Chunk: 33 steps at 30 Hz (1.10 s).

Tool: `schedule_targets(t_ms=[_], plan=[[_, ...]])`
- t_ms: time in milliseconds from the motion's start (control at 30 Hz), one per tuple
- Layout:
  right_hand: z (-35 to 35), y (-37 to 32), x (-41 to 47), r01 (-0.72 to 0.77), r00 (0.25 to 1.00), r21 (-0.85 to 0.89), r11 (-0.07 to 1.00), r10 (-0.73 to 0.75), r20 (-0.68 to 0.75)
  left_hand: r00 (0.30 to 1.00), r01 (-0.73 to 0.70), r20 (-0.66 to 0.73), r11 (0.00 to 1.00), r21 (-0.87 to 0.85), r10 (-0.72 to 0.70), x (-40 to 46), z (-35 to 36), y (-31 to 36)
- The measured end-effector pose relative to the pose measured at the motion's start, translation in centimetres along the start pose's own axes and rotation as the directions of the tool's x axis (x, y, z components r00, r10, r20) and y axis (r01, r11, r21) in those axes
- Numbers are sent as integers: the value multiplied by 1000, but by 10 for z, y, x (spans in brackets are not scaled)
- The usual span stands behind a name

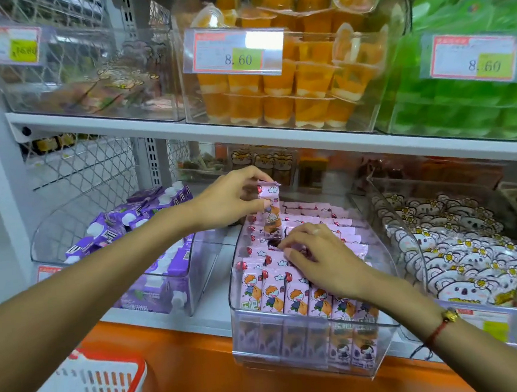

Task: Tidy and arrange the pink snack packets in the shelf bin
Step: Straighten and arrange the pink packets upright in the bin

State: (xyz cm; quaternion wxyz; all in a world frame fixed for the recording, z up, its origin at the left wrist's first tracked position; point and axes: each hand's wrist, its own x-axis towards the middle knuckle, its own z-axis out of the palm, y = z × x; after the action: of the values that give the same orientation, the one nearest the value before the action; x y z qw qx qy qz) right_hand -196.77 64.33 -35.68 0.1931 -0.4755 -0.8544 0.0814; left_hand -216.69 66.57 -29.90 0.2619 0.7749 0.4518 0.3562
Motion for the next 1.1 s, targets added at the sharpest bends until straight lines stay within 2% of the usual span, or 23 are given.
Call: schedule_targets(t_ms=[100, 200, 267, 300, 400, 500, 767, 933, 1100], plan=[[3, 0, -3, 5, 1000, 20, 1000, -5, -16, 1000, 9, 14, 999, -45, -8, 5, -1, -1], [5, 1, -5, 8, 999, 11, 1000, -7, -36, 999, 12, 43, 1000, -9, -12, 9, -1, -4], [5, 0, -6, 13, 999, 12, 1000, -12, -47, 993, 36, 112, 995, 89, -46, 12, 0, -6], [5, 0, -6, 16, 999, 15, 1000, -15, -52, 986, 33, 155, 979, 202, -65, 14, 2, -7], [5, -2, -8, 16, 998, 18, 1000, -15, -65, 979, -95, 202, 798, 596, -34, 20, 9, -6], [5, -3, -9, 20, 997, 2, 1000, -20, -75, 981, -181, 186, 652, 736, 62, 26, 22, -3], [-3, -2, -17, 63, 995, -87, 994, -69, -76, 923, -305, 381, 497, 812, -57, 28, 29, 4], [-8, -3, -37, 101, 990, -148, 984, -113, -79, 945, -302, 320, 548, 780, 65, 18, 25, 9], [-2, -5, -43, 39, 998, -211, 977, -27, 59, 927, -313, 375, 538, 783, -7, 11, 37, 2]])
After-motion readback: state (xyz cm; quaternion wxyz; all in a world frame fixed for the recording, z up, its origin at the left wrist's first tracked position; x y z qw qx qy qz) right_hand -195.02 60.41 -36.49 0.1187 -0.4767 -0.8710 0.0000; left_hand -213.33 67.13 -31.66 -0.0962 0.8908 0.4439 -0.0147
